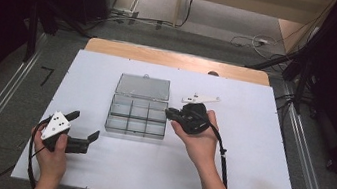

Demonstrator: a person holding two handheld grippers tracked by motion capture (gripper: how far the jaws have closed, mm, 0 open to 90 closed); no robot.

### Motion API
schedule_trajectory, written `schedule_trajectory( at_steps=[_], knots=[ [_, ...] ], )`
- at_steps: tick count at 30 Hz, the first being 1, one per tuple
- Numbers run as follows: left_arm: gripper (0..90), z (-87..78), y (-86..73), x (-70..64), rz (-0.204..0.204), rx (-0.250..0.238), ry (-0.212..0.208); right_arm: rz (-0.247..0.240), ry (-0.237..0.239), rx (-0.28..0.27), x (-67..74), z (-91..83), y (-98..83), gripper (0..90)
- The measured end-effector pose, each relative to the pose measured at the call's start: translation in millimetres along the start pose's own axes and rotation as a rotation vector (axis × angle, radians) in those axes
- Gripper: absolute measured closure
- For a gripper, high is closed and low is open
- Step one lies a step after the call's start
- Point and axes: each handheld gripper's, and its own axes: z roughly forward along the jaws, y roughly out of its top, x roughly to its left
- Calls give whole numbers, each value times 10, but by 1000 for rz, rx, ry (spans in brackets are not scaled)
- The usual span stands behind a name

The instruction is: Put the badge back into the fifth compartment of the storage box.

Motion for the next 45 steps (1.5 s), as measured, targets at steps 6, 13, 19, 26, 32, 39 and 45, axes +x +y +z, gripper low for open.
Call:
schedule_trajectory(
  at_steps=[6,13,19,26,32,39,45],
  knots=[
    [28,0,0,0,0,0,0,-18,11,10,75,70,5,791],
    [28,1,0,-1,-1,-1,0,-34,27,17,151,137,3,791],
    [28,2,0,-2,-1,-1,0,-42,48,23,222,209,2,791],
    [28,3,1,-2,-1,-1,0,-53,63,31,305,293,10,791],
    [28,4,1,-2,-1,0,0,-57,72,35,345,347,2,791],
    [28,4,1,-2,0,1,0,-66,86,46,407,425,-7,791],
    [28,5,1,0,2,3,-2,-69,95,56,443,497,-21,791]
  ],
)
